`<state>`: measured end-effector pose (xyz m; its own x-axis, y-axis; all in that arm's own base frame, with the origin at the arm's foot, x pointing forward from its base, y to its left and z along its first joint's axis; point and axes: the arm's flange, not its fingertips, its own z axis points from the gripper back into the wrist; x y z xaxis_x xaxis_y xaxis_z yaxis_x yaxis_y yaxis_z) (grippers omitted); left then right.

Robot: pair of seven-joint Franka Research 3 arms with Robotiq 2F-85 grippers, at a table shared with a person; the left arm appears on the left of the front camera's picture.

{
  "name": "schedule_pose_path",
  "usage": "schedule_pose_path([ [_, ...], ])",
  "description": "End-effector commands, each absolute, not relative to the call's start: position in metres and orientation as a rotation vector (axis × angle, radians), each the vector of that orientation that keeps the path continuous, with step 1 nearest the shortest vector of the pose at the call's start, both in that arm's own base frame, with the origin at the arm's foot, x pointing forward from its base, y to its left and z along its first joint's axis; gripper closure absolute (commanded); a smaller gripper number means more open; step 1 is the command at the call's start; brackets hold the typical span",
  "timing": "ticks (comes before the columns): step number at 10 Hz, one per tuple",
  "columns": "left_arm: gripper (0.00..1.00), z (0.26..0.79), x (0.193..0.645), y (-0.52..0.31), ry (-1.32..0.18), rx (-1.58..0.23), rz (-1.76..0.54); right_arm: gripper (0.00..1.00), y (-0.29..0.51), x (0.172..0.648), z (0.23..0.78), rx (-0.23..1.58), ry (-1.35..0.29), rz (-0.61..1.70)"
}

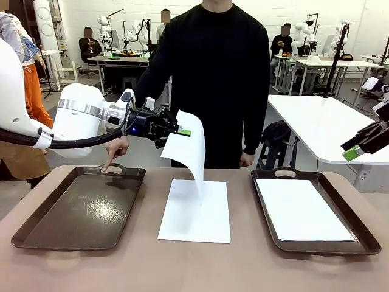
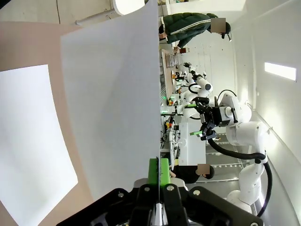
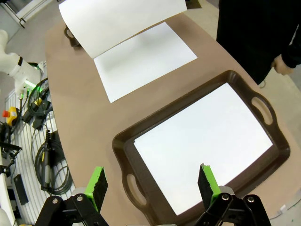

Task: Sort the A4 documents.
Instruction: Receive the A4 Paper, then place the A4 Paper in the designated Handle tray.

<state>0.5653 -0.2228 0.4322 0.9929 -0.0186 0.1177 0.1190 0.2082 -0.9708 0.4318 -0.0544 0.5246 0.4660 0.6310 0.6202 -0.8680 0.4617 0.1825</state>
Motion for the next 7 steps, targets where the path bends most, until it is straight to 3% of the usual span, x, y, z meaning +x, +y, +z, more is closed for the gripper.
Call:
schedule_pose_path([
  [1,1.00,0.4340,0.5663,-0.2229,-0.106,-1.367,-0.096,0.00,-0.0536,0.4326,0.5243,0.513,-0.517,0.972],
  [7,1.00,0.4340,0.5663,-0.2229,-0.106,-1.367,-0.096,0.00,-0.0536,0.4326,0.5243,0.513,-0.517,0.972],
])
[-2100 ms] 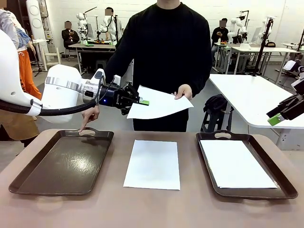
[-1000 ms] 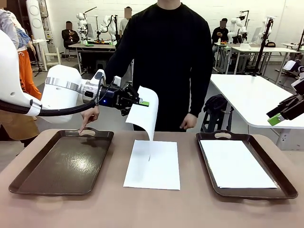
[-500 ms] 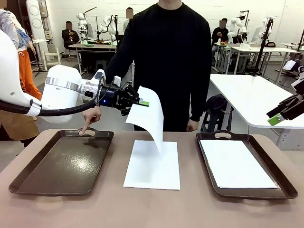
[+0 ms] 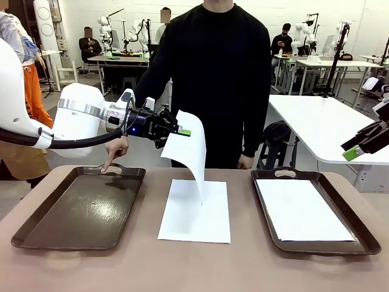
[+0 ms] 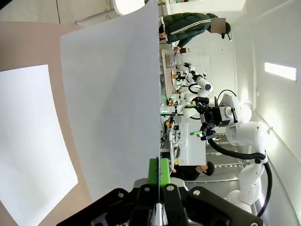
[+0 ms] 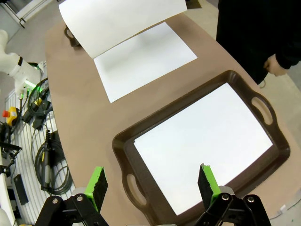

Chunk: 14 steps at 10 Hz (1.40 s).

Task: Sort the A4 documents.
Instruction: Place the A4 Paper in the designated Handle tray.

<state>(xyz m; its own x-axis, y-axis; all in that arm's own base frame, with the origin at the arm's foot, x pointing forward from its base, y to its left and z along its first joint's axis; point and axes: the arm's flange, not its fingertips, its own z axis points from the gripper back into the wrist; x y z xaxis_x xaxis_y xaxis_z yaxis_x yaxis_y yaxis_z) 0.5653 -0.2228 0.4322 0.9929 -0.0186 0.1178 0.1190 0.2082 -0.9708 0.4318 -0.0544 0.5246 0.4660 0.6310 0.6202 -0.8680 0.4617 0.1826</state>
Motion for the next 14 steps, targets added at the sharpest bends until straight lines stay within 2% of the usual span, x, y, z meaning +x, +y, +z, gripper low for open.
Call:
schedule_pose_path([
  [1,1.00,0.434,0.566,-0.223,-0.106,-1.367,-0.096,0.00,-0.054,0.433,0.524,0.513,-0.517,0.972],
  [3,0.99,0.432,0.565,-0.223,-0.087,-1.358,-0.096,0.00,-0.054,0.433,0.524,0.513,-0.517,0.972],
  [7,0.99,0.464,0.547,-0.179,-0.143,-1.272,-0.249,0.00,-0.054,0.433,0.524,0.513,-0.517,0.972],
  [10,0.99,0.463,0.535,-0.125,-0.141,-1.102,-0.233,0.00,-0.054,0.433,0.524,0.513,-0.517,0.972],
  [14,0.99,0.450,0.541,-0.087,-0.149,-1.100,-0.249,0.00,-0.054,0.433,0.524,0.513,-0.517,0.972],
])
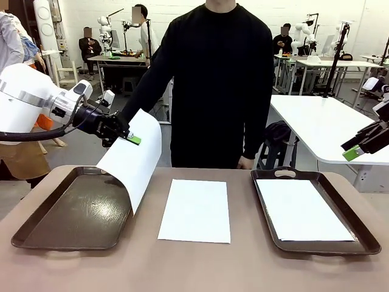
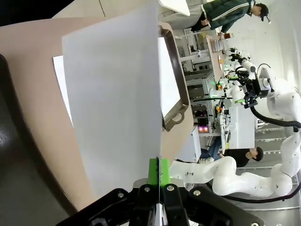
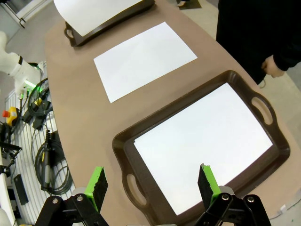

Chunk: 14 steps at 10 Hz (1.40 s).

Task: Sort the A4 documents.
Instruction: Place the A4 Paper in the designated Handle tray.

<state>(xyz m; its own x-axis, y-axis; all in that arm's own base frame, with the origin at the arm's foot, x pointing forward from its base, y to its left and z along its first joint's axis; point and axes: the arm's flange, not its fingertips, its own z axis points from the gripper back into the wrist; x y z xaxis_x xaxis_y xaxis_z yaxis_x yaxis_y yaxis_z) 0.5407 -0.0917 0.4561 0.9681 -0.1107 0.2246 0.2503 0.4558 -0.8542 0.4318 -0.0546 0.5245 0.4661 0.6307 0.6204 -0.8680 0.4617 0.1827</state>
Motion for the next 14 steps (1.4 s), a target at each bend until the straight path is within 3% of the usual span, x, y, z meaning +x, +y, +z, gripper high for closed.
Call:
schedule_pose_path([
  [1,0.99,0.445,0.543,-0.083,-0.151,-1.128,-0.235,0.00,-0.054,0.433,0.524,0.513,-0.517,0.972],
  [10,0.99,0.366,0.553,-0.037,0.015,-1.033,-0.085,0.00,-0.054,0.433,0.524,0.513,-0.517,0.972],
  [14,0.99,0.358,0.550,-0.004,0.043,-0.853,-0.092,0.00,-0.054,0.433,0.524,0.513,-0.517,0.972],
])
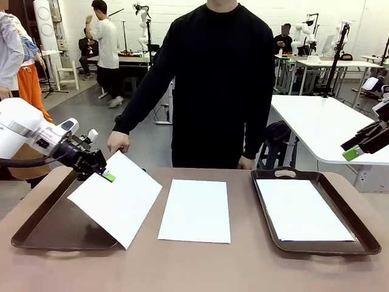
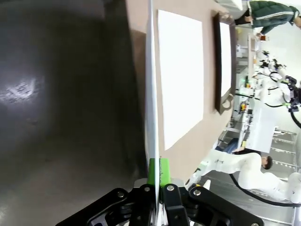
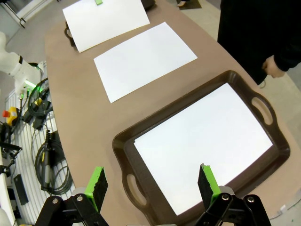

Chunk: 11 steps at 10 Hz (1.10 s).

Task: Sort the A4 documents.
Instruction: Place the A4 Paper in the designated Handle tray.

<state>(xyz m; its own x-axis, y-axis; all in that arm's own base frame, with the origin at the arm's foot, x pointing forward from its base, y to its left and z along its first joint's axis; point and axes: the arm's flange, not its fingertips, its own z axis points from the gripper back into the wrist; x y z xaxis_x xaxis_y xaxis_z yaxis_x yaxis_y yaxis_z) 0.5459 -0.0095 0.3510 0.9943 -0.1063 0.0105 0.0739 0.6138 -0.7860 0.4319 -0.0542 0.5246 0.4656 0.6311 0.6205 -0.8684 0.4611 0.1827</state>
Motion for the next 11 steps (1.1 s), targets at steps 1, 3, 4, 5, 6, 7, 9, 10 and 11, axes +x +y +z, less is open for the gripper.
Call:
schedule_pose_path([
  [1,0.99,0.359,0.551,0.002,0.034,-0.814,-0.095,0.00,-0.054,0.433,0.524,0.513,-0.517,0.972],
  [3,0.99,0.359,0.553,0.013,0.010,-0.733,-0.078,0.00,-0.054,0.433,0.524,0.513,-0.517,0.972],
  [4,0.99,0.354,0.552,0.017,-0.003,-0.680,-0.057,0.00,-0.054,0.433,0.524,0.513,-0.517,0.972],
  [5,0.99,0.347,0.551,0.020,-0.005,-0.620,-0.038,0.00,-0.054,0.433,0.524,0.513,-0.517,0.972],
  [6,0.99,0.340,0.550,0.021,-0.001,-0.601,-0.030,0.00,-0.054,0.433,0.524,0.513,-0.517,0.972],
  [7,0.99,0.337,0.548,0.024,-0.001,-0.582,-0.022,0.00,-0.054,0.433,0.524,0.513,-0.517,0.972],
  [9,0.99,0.337,0.546,0.025,-0.008,-0.563,-0.017,0.00,-0.054,0.433,0.524,0.513,-0.517,0.972],
  [10,0.99,0.336,0.544,0.023,-0.008,-0.554,-0.011,0.00,-0.054,0.433,0.524,0.513,-0.517,0.972],
  [11,0.99,0.335,0.542,0.024,-0.011,-0.537,0.000,0.00,-0.054,0.433,0.524,0.513,-0.517,0.972],
])
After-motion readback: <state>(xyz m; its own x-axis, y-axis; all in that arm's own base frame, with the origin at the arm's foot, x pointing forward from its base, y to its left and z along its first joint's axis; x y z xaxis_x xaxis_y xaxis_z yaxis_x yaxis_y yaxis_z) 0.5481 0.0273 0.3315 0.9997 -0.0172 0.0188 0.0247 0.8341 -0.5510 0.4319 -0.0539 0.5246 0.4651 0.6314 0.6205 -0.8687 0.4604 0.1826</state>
